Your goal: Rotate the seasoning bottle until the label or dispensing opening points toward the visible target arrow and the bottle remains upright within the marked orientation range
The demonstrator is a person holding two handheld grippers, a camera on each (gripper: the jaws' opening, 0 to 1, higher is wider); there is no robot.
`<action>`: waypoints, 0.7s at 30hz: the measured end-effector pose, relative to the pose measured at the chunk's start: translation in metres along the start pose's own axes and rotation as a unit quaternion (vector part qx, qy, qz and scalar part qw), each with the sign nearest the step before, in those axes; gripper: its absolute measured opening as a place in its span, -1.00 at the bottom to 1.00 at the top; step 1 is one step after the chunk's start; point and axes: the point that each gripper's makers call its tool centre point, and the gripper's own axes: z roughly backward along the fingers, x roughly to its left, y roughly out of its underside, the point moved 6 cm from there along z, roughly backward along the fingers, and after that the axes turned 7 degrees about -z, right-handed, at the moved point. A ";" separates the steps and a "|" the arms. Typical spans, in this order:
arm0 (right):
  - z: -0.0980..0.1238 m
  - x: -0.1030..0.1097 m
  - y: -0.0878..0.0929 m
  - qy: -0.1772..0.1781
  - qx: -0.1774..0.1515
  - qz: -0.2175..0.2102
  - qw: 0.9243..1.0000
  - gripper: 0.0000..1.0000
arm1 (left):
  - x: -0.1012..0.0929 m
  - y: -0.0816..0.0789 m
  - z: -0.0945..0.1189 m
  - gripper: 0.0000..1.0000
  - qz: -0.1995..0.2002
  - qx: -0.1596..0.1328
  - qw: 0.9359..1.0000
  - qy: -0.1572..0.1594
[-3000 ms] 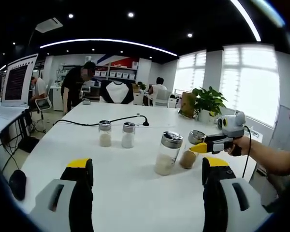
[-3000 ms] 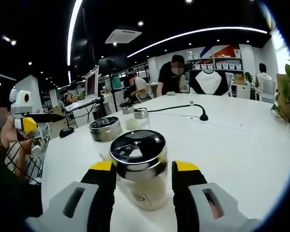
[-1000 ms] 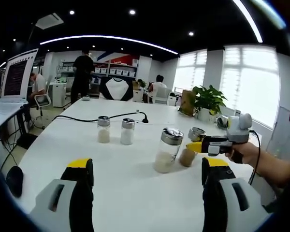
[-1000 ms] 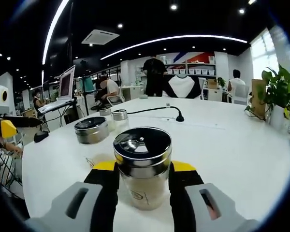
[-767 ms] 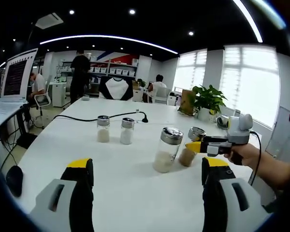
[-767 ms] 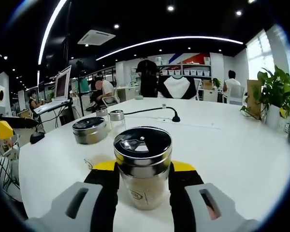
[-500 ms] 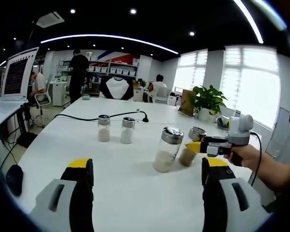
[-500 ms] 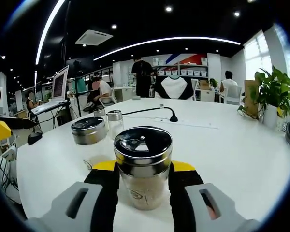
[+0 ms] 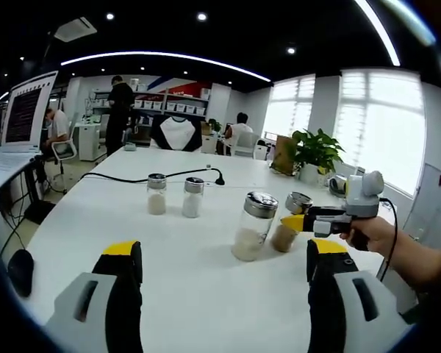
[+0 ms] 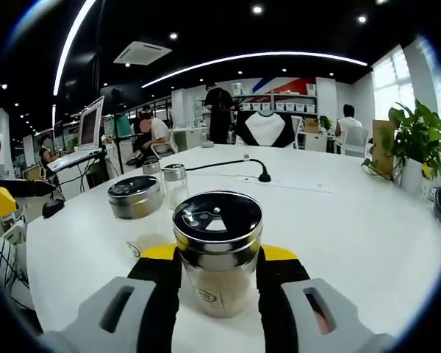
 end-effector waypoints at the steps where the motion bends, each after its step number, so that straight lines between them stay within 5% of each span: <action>1: 0.000 0.000 0.000 0.000 0.000 -0.001 1.000 -0.22 | 0.000 0.000 0.000 0.96 0.001 0.000 1.000 -0.001; 21: 0.040 -0.010 -0.004 0.035 -0.011 -0.012 0.999 -0.03 | -0.005 -0.006 -0.006 0.96 0.004 -0.021 1.000 0.005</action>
